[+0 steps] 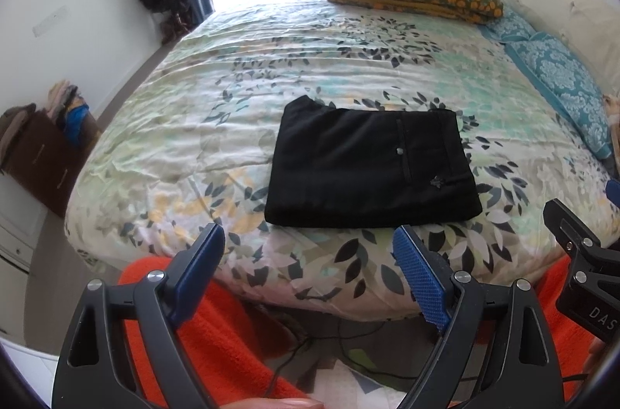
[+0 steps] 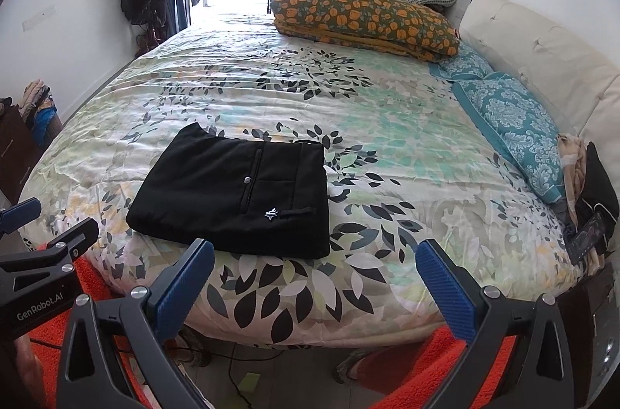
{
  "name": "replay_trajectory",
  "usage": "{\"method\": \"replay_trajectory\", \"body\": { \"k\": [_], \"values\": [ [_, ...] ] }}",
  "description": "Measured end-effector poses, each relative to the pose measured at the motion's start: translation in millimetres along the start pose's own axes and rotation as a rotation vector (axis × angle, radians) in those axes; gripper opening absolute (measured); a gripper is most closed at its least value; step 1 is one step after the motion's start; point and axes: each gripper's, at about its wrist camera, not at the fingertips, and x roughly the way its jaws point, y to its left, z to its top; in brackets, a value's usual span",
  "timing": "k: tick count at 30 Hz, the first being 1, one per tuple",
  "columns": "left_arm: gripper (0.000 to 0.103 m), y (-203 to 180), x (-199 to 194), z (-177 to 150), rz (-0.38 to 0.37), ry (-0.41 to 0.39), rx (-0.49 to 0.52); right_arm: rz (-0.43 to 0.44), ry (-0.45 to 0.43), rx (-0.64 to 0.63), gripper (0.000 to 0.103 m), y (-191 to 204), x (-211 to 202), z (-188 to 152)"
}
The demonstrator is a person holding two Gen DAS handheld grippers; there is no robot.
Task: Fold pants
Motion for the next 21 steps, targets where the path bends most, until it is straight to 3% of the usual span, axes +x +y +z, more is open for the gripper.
{"method": "replay_trajectory", "body": {
  "k": [21],
  "values": [
    [0.090, -6.9, 0.9, -0.9, 0.002, -0.008, 0.045, 0.011, 0.016, 0.013, 0.103, -1.7, 3.1, -4.9]
  ]
}}
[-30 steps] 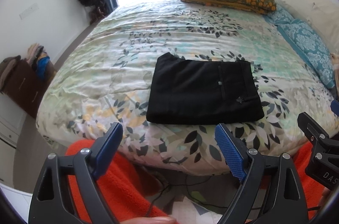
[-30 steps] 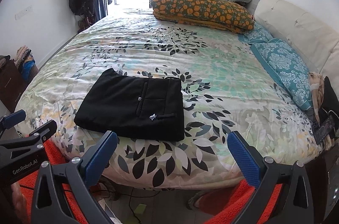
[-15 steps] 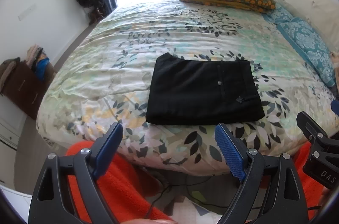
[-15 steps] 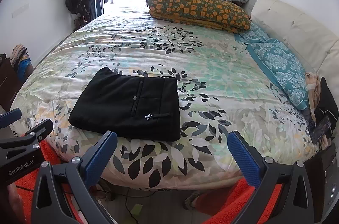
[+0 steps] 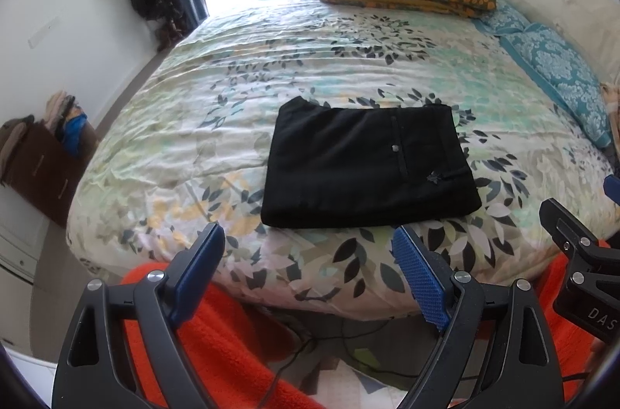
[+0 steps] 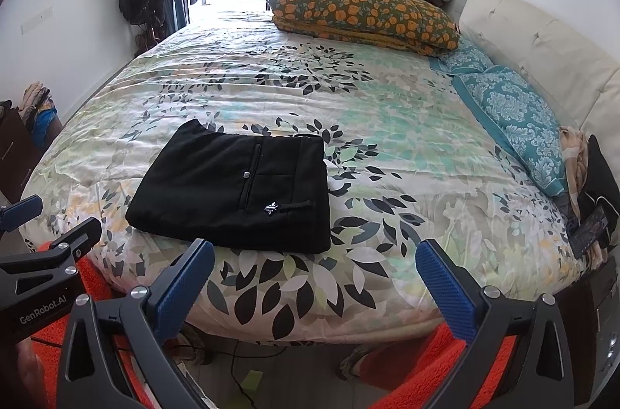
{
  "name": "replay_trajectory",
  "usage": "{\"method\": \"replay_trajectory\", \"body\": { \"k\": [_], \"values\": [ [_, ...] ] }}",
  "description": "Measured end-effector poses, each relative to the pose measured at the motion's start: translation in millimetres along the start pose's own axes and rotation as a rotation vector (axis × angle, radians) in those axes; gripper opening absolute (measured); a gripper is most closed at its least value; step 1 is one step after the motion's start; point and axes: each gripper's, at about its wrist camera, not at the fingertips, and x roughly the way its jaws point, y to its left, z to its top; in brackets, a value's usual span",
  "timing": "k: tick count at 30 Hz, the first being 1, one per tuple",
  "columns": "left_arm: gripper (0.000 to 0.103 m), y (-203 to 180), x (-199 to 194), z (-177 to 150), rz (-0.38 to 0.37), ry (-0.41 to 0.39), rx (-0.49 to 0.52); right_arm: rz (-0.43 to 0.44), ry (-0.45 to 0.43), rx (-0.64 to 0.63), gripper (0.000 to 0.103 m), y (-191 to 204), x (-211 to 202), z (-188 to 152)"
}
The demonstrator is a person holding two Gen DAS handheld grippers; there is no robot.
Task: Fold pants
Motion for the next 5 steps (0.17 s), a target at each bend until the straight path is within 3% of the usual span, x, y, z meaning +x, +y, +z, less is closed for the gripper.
{"method": "replay_trajectory", "body": {
  "k": [5],
  "values": [
    [0.090, 0.2, -0.3, 0.3, 0.004, -0.008, 0.003, 0.000, 0.002, 0.002, 0.103, -0.4, 0.7, -0.7]
  ]
}}
